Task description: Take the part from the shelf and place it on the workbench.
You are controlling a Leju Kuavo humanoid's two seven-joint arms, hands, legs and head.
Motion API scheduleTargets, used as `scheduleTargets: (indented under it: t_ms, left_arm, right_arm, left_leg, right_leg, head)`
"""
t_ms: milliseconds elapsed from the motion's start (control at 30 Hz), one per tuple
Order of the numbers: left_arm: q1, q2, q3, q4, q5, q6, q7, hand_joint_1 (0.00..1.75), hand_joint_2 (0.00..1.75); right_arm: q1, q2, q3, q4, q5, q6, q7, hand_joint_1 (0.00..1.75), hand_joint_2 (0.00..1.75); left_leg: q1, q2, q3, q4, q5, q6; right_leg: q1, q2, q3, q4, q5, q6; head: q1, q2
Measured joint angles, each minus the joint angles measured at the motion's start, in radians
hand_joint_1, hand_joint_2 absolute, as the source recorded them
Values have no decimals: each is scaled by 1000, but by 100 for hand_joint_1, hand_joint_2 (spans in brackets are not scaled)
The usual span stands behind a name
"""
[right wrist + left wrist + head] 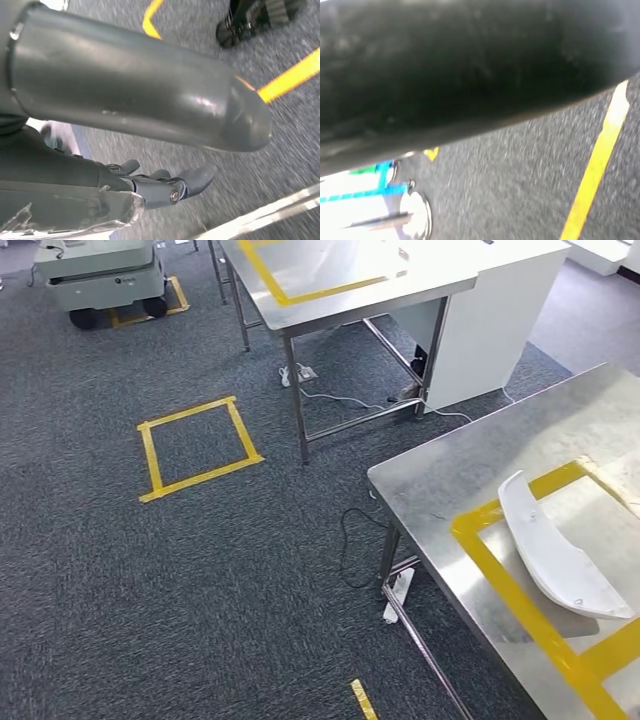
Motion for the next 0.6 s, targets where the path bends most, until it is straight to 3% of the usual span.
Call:
scheduleTargets:
  t_ms: [67, 100, 133, 167, 267, 300, 367, 400, 467, 533, 600]
  left_arm:
    - [-5, 0, 7, 0, -4, -5, 2, 0, 0]
    - [-6, -1, 11, 1, -7, -8, 2, 0, 0]
    - [-5, -1, 14, 1, -10, -10, 2, 0, 0]
    - [-3, 0, 18, 1, -15, -12, 2, 0, 0]
    - [-6, 5, 26, 1, -27, -18, 1, 0, 0]
    - [-8, 6, 29, 1, -28, -20, 1, 0, 0]
    - [-7, 7, 33, 1, -29, -23, 0, 0, 0]
    - [-4, 6, 35, 1, -30, -24, 0, 0, 0]
    - [-2, 7, 37, 1, -32, -25, -3, 0, 0]
    - [-7, 9, 39, 1, -35, -25, -12, 0, 0]
    - [-10, 9, 41, 2, -38, -25, -20, 0, 0]
  right_arm:
    - [2, 0, 0, 1, 2, -1, 2, 0, 0]
    - [2, 0, 0, 1, 3, -1, 3, 0, 0]
    - [1, 0, 0, 1, 4, -1, 3, 0, 0]
    - [0, 0, 0, 1, 4, -1, 1, 0, 0]
    - [-1, 0, 0, 1, 3, 0, -4, 0, 0]
    - [-2, 0, 0, 1, 3, 0, -4, 0, 0]
    - [-7, 0, 0, 1, 2, 1, -4, 0, 0]
    - [-10, 0, 0, 1, 1, 1, -5, 0, 0]
    - [-13, 0, 1, 1, 0, 3, -6, 0, 0]
    - [-10, 0, 1, 1, -2, 6, -5, 0, 0]
    - [-7, 0, 0, 1, -2, 9, -1, 0, 0]
  left_leg:
    - [0, 25, -63, 133, -58, -2]
    - [0, 27, -78, 169, -65, -1]
    - [0, 29, -73, 167, -54, 0]
    - [-1, 34, -47, 124, -28, 4]
    - [-14, 97, 66, -72, 38, 25]
    - [-18, 110, 82, -102, 42, 30]
    - [-22, 97, 83, -115, 44, 36]
    - [-20, 87, 84, -120, 48, 40]
    - [-15, 66, 87, -130, 57, 49]
    - [-12, 41, 85, -133, 60, 55]
    - [-12, 14, 84, -132, 60, 55]
  right_leg:
    - [6, -34, -4, 0, -2, -6]
    - [9, -51, -6, 0, -4, -8]
    - [11, -66, -7, 0, -6, -9]
    - [13, -79, -7, 0, -9, -9]
    - [21, -115, 2, 2, -18, -2]
    - [23, -126, 4, 2, -21, 3]
    - [24, -148, 16, 0, -24, 13]
    - [22, -143, 20, 2, -29, 18]
    - [17, -89, 3, 44, -58, 27]
    - [11, -28, -58, 165, -116, 34]
    - [9, -15, -120, 274, -145, 39]
  head:
    - [-3, 0]
    - [-3, 0]
    - [-3, 0]
    - [-3, 0]
    - [-3, 0]
    - [-3, 0]
    - [-3, 0]
    - [-3, 0]
    - [-1, 0]
    - [2, 0]
    - [3, 0]
